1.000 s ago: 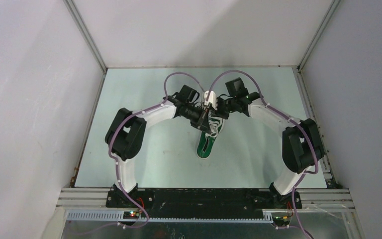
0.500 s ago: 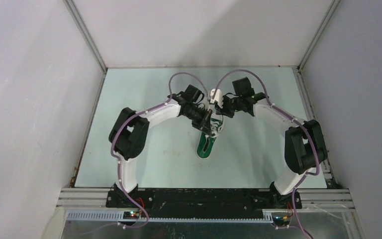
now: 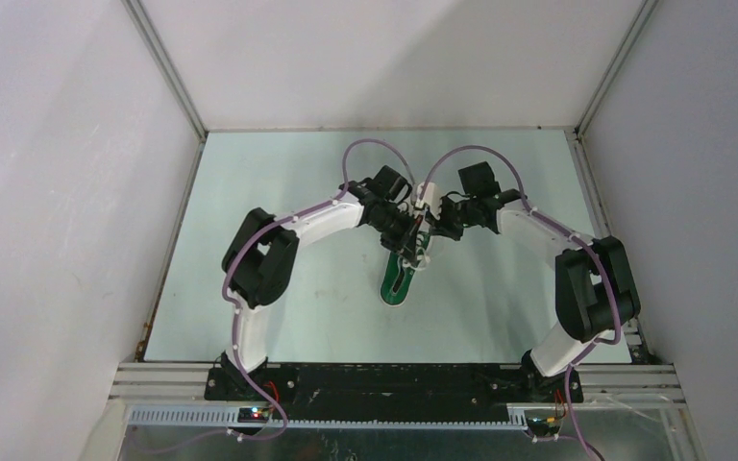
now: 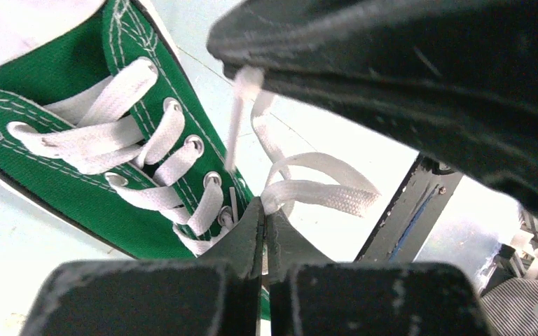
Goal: Tie the shoes
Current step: Wrap the shoelace around the shoelace.
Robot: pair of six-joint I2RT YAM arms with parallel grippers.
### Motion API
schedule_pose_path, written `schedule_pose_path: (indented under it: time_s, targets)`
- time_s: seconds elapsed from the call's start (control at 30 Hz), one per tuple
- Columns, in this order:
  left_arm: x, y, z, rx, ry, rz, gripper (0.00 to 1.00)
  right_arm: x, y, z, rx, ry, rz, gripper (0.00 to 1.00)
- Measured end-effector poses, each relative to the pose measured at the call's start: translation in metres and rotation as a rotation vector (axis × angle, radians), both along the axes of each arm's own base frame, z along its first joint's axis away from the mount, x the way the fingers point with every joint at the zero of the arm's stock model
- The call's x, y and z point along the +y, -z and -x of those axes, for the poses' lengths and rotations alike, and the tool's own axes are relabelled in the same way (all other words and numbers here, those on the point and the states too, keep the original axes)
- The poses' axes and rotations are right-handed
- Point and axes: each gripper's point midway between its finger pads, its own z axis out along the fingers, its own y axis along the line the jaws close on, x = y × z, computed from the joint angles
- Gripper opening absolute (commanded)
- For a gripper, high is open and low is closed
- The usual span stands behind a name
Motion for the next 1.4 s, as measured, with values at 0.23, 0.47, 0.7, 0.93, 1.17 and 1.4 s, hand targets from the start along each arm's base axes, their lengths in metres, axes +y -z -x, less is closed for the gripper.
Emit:
schedule_pose_path:
  time_s: [0.23, 0.47, 0.7, 0.93, 1.17, 1.4]
  targets:
    - [0.004, -0.015, -0.015, -0.083, 0.035, -0.053, 0.0, -0.007, -0.002, -0.005, -0.013, 0.031, 0.014, 0.0]
    - [0.012, -0.02, -0.024, -0.24, 0.082, -0.086, 0.0, -0.005, -0.017, 0.012, 0.048, 0.061, -0.029, 0.0]
    - [0.033, 0.008, -0.004, -0.315, 0.087, -0.092, 0.0, -0.03, -0.026, 0.004, 0.264, 0.321, -0.175, 0.0]
    - [0.029, 0.005, -0.01, -0.338, 0.0, -0.078, 0.0, -0.028, -0.041, 0.012, 0.462, 0.437, -0.313, 0.0]
    - [0.003, -0.027, -0.007, -0.301, 0.036, 0.057, 0.0, -0.002, -0.047, 0.041, 0.551, 0.38, -0.35, 0.0]
    - [0.002, -0.046, -0.018, -0.328, 0.056, 0.087, 0.0, -0.005, -0.054, 0.033, 0.639, 0.459, -0.415, 0.0]
